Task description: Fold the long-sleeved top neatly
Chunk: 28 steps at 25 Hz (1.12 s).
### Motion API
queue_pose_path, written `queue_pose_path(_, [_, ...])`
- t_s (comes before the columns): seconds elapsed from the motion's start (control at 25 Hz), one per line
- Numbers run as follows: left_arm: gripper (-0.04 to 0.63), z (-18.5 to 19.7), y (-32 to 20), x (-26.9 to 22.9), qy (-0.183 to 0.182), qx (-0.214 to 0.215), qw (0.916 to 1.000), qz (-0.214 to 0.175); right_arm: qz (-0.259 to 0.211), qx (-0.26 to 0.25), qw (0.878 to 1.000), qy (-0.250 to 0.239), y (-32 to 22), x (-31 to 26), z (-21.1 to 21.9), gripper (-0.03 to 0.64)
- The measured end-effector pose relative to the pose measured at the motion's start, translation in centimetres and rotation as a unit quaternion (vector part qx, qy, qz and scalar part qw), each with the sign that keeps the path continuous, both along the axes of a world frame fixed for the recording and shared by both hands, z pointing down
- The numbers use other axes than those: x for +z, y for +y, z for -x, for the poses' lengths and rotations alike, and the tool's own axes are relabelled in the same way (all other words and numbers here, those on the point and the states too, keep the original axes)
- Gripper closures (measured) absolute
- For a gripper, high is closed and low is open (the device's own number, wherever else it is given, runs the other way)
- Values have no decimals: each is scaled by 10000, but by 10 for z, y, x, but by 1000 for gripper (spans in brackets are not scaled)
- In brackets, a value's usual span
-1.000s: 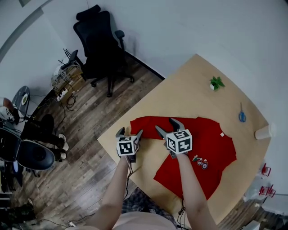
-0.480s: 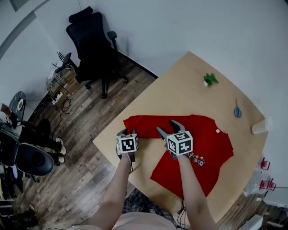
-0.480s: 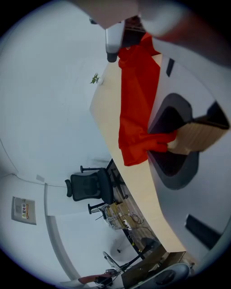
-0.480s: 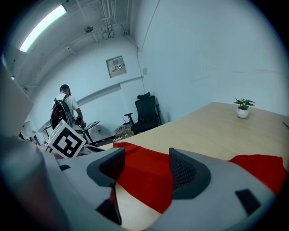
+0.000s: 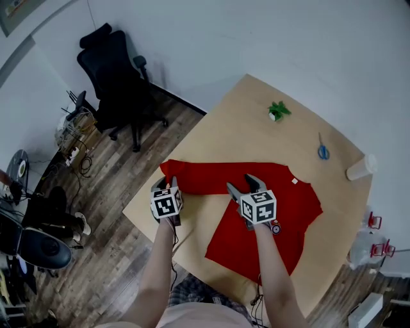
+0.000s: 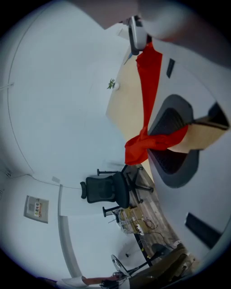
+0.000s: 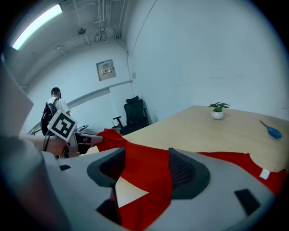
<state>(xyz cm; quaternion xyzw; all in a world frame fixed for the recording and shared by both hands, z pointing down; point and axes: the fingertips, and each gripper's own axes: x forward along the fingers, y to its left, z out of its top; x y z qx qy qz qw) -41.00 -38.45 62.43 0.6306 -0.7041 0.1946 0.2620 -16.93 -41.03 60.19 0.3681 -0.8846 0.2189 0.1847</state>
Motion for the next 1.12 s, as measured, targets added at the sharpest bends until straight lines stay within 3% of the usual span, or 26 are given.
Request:
queue_pose_path(0.24, [512, -77, -41, -55, -41, 883, 9938, -674, -30, 720, 9974, 71, 3, -7, -66, 328])
queue_pose_path(0.48, [512, -185, -65, -94, -37, 1969, 9745, -1073, -11, 1479, 9889, 138, 20, -13, -143, 328])
queue_pose_path(0.8, [512, -324, -54, -97, -158, 3303, 9369, -1138, 81, 2370, 9711, 285, 59, -11, -241, 331])
queue_pose_path(1.04, [511, -411, -28, -84, -275, 4207, 9001, -1100, 180, 2868, 9572, 361, 83, -7, -294, 330])
queue_pose_path(1.12, [511, -435, -17, -75, -202, 4410, 8915, -1013, 207, 3010, 9526, 393, 91, -5, -309, 328])
